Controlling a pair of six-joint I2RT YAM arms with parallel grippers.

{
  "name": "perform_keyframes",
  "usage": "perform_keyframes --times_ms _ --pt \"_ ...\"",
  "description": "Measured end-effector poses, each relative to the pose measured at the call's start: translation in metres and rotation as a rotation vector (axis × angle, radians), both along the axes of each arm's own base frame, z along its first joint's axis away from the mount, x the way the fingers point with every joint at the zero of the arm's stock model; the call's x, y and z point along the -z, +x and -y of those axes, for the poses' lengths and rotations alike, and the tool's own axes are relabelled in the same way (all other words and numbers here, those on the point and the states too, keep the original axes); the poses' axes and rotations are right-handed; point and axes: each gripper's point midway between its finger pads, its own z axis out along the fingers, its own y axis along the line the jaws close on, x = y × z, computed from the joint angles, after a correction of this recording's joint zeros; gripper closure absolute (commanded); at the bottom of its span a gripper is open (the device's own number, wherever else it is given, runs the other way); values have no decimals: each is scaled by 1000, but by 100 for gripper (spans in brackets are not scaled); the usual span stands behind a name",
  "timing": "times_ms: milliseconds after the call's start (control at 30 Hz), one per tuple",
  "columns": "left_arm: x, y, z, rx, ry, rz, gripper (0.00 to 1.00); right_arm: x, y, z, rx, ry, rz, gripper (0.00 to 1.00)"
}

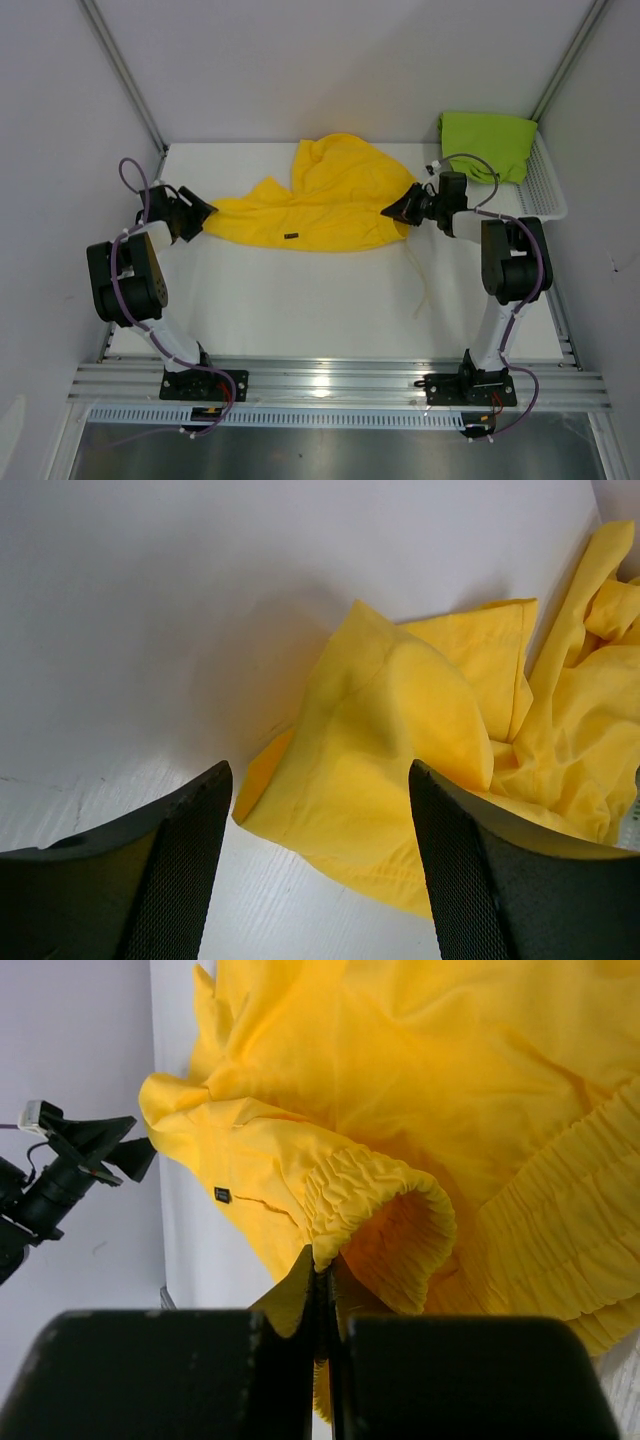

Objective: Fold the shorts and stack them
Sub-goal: Flatten the shorts out

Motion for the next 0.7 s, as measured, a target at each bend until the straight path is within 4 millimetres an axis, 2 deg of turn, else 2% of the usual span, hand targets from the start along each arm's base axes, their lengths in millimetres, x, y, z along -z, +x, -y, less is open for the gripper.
perform_keyframes --times_ms 233,533,700 --pt "-9 5 4 39 -31 55 29 -7 17 17 49 17 5 100" --pt "-11 6 8 85 -67 111 36 21 27 38 132 43 -92 100" --pt "3 -7 17 105 -90 98 41 27 35 40 177 54 -121 100"
